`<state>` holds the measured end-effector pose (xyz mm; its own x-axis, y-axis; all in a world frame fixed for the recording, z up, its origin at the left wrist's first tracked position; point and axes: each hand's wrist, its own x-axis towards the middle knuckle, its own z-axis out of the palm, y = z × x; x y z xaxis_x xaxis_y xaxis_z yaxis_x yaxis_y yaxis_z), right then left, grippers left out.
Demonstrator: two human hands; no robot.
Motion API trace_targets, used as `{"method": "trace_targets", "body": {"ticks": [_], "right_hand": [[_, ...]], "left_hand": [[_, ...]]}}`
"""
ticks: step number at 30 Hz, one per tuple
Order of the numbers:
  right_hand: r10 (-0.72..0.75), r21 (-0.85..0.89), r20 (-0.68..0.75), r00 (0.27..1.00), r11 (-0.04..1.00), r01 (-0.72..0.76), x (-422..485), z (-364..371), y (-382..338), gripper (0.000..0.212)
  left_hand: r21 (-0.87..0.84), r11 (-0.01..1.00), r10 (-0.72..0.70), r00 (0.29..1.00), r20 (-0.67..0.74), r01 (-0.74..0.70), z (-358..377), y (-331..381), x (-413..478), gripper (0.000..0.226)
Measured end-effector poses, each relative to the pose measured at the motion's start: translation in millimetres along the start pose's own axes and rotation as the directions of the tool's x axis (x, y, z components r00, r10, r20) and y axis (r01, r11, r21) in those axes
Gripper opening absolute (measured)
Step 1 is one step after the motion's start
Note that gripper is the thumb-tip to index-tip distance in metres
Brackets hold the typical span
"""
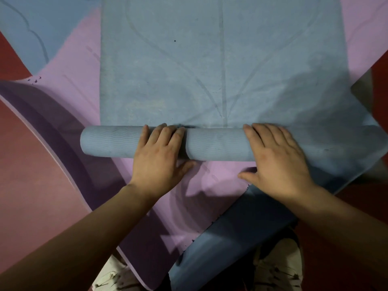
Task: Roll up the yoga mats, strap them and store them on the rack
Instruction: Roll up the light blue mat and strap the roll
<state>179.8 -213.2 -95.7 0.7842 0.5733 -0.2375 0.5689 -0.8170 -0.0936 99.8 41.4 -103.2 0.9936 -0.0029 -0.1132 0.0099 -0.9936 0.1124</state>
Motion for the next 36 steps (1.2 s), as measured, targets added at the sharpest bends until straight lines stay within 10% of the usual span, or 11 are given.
{"method": "trace_targets", "body": {"ticks": [20, 29, 36], "right_hand": [[-0.019, 0.009, 0.172, 0.985, 1.000, 0.017, -20, -19, -6, 0.058], [-0.051, 0.104, 0.363, 0.931, 0.994, 0.014, -8, -23, -3, 0.077], [-0.099, 0.148, 0.207, 0.973, 0.987, 0.069, -11, -19, 3, 0.077]], "left_hand": [[-0.049, 0.998, 0.042, 0.998, -0.054, -0.044, 0, 7, -38, 0.077], [-0.085, 0.996, 0.024, 1.000, 0.016, -0.023, 7, 3, -36, 0.073], [-0.128, 0.990, 0.047, 0.996, -0.069, -0.056, 4, 1, -36, 0.075]]}}
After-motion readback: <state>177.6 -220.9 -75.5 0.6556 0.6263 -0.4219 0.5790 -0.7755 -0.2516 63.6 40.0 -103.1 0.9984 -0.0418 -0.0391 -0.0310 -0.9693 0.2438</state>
